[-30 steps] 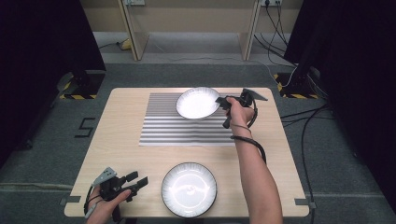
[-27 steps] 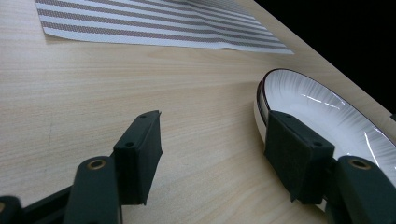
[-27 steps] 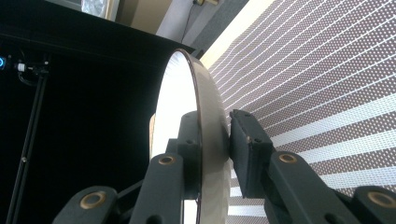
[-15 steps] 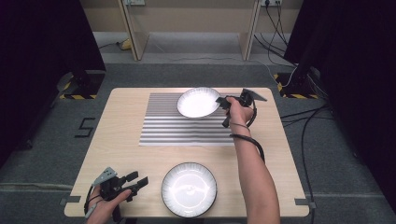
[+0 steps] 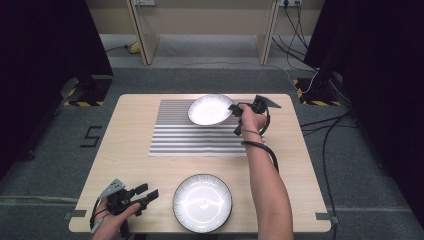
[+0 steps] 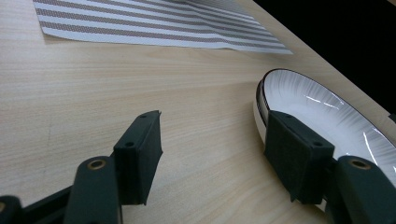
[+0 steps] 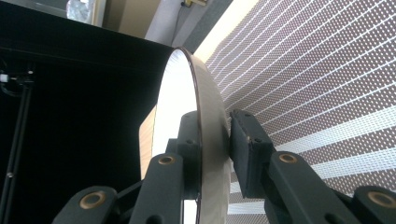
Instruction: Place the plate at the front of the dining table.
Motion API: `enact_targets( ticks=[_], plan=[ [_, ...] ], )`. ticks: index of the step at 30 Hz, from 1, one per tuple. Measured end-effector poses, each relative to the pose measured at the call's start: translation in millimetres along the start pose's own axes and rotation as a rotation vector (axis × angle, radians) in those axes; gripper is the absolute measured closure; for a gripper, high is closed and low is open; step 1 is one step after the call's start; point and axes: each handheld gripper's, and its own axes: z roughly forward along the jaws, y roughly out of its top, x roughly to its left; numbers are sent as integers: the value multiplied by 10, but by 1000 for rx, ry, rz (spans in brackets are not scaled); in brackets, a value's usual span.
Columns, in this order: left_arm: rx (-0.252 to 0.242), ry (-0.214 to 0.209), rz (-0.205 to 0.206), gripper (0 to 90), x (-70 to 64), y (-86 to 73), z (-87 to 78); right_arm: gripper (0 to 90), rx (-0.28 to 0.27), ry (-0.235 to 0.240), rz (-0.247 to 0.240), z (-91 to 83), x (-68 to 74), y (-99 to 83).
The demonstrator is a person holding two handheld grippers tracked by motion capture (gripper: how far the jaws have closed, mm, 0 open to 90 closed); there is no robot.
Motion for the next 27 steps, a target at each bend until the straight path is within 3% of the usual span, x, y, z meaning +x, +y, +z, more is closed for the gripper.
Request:
enact_targets(
  ticks=[21,27],
  plan=[
    [2,-3,1,364,2,-5,3,732,2,-91,-10,158,-189,-51],
    [4,-2,3,364,0,-8,9,736,3,-83,7,160,-238,-51]
  ],
)
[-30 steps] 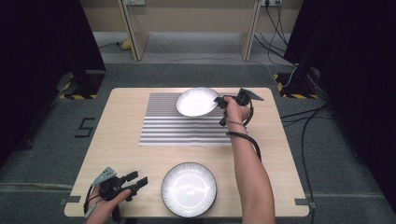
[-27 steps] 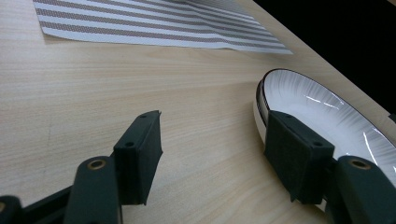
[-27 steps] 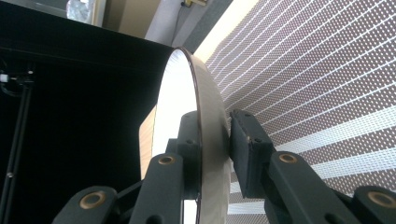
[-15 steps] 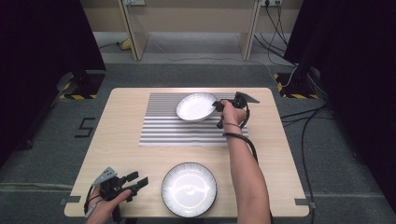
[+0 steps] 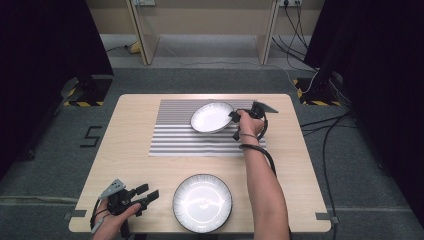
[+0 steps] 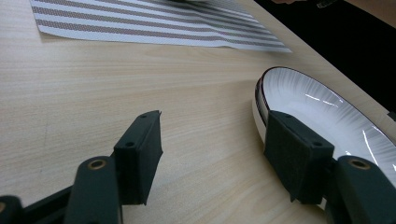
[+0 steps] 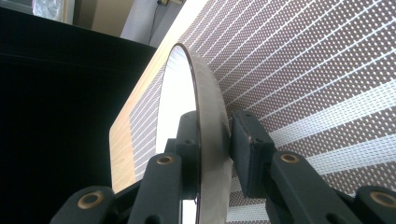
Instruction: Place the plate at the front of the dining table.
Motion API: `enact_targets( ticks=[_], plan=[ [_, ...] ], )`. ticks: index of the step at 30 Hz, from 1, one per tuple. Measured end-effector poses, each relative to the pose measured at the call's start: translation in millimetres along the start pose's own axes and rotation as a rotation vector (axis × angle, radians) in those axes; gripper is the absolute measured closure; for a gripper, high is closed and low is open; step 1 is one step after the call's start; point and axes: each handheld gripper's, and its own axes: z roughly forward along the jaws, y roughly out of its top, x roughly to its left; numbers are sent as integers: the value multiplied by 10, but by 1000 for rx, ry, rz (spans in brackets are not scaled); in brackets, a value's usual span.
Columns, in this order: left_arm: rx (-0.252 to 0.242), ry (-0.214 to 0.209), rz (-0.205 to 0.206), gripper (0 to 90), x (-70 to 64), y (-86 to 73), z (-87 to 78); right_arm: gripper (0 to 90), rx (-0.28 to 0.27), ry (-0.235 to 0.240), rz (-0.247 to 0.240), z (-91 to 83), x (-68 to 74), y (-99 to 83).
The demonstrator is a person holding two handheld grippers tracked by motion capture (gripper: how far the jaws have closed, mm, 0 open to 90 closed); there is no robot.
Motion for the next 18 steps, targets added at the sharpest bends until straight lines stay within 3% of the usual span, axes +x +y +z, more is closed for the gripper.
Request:
enact_targets(
  ticks=[12,18],
  plan=[
    [2,-7,4,365,-12,-4,8,740,-9,-18,-17,10,-28,-4],
    [4,-9,5,365,-15,-3,10,708,-31,-81,-64,-2,-37,1]
  ],
)
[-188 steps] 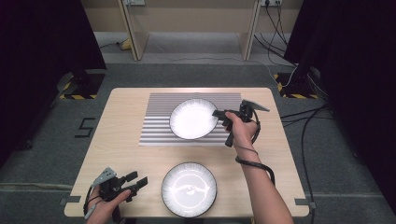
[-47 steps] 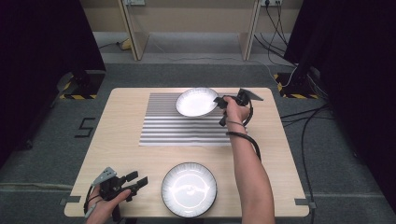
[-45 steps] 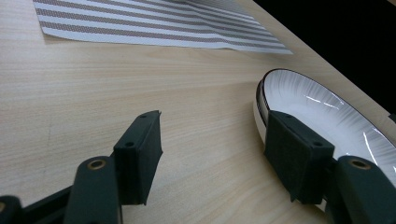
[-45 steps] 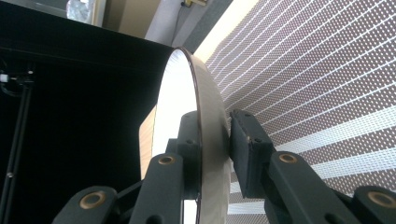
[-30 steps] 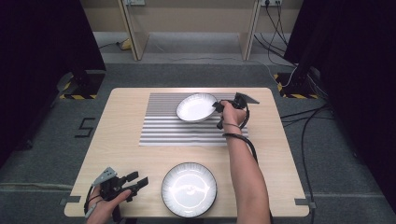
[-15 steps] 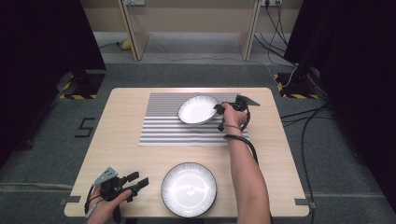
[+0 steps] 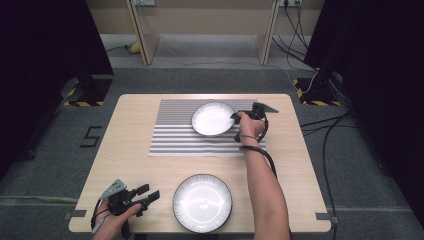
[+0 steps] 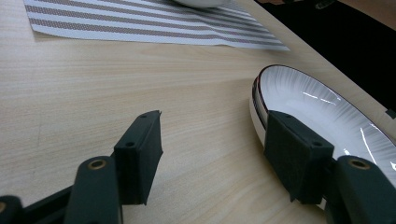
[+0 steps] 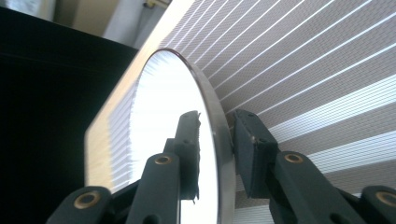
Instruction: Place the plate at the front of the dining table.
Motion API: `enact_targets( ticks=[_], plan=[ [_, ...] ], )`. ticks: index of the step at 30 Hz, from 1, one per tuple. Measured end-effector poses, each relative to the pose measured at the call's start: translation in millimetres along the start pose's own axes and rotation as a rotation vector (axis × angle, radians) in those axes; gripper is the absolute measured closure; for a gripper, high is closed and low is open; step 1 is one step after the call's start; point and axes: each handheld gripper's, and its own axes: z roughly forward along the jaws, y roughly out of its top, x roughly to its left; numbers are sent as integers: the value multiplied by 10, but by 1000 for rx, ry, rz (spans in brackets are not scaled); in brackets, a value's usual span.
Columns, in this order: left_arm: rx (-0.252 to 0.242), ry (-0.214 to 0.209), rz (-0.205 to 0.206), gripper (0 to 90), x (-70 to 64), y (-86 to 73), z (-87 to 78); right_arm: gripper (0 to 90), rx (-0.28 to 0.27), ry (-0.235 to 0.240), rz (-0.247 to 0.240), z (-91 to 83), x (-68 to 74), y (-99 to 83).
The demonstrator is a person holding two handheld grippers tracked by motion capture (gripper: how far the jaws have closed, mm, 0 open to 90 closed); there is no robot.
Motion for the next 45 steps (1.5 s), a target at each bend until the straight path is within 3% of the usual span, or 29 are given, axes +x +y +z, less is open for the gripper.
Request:
enact_targets(
  ticks=[3,7,14,22,31,45],
  plan=[
    [2,-1,1,365,1,-1,5,700,-16,-18,-9,-27,-40,10],
    [4,-3,3,365,-5,-3,15,691,-11,37,22,-74,-61,26],
    [4,-1,5,365,-7,-4,9,616,-38,43,-4,-190,-32,21],
    [2,4,2,363,-4,-5,13,567,-44,53,-12,-382,-141,-53],
    [3,5,6,362,-24,-8,15,556,-32,54,-13,-510,-261,-161],
    [1,2,6,362,-34,-8,8,579,-37,54,-54,-698,-249,-265]
  ],
)
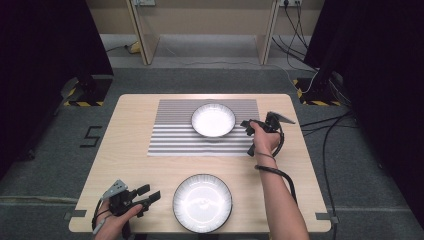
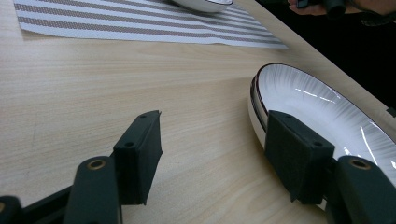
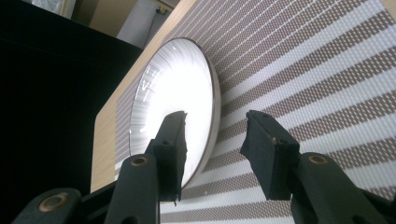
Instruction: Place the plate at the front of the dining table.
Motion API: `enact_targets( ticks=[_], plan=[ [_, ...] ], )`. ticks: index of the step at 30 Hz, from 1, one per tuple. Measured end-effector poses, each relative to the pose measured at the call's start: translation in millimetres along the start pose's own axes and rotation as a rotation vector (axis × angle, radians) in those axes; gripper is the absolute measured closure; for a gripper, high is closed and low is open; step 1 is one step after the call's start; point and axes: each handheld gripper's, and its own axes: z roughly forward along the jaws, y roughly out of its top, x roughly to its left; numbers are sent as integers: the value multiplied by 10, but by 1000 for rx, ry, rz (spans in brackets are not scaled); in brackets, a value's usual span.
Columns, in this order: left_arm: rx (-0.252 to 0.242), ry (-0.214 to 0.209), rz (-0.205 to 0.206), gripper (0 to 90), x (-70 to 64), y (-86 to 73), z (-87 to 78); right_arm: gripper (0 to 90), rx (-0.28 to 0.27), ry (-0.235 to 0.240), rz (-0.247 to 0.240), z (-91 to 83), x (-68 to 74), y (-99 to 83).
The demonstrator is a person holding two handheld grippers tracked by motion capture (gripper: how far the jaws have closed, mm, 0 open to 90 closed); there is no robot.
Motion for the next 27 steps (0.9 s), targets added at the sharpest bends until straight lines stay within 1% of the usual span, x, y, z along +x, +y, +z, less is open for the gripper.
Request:
enact_targets(
  ticks=[2,6,7,13,14,15,19,20,21,24,27],
  plan=[
    [-2,-3,2,362,-10,-1,2,578,5,2,5,-28,-22,-21],
    [3,-4,4,362,-16,-8,8,578,-3,-1,13,-99,-81,-57],
    [5,-5,3,362,-20,-10,11,578,-4,-4,4,-111,-92,-62],
    [6,-6,3,362,-31,-18,16,577,-10,-6,5,-175,-141,-83],
    [7,-5,3,362,-32,-20,17,577,-8,-13,-2,-197,-159,-97],
    [7,-6,2,362,-32,-21,17,577,-7,-10,3,-208,-166,-105],
    [8,-6,4,362,-34,-23,19,573,-11,-7,-1,-257,-181,-145],
    [9,-7,5,362,-36,-24,18,573,-10,-10,-14,-273,-189,-161],
    [9,-7,5,362,-36,-24,18,572,-11,-8,-10,-277,-185,-167],
    [9,-7,4,362,-40,-25,17,570,-5,-8,-23,-314,-197,-213],
    [10,-9,4,362,-43,-27,20,568,-6,-6,-25,-344,-208,-243]
  ],
)
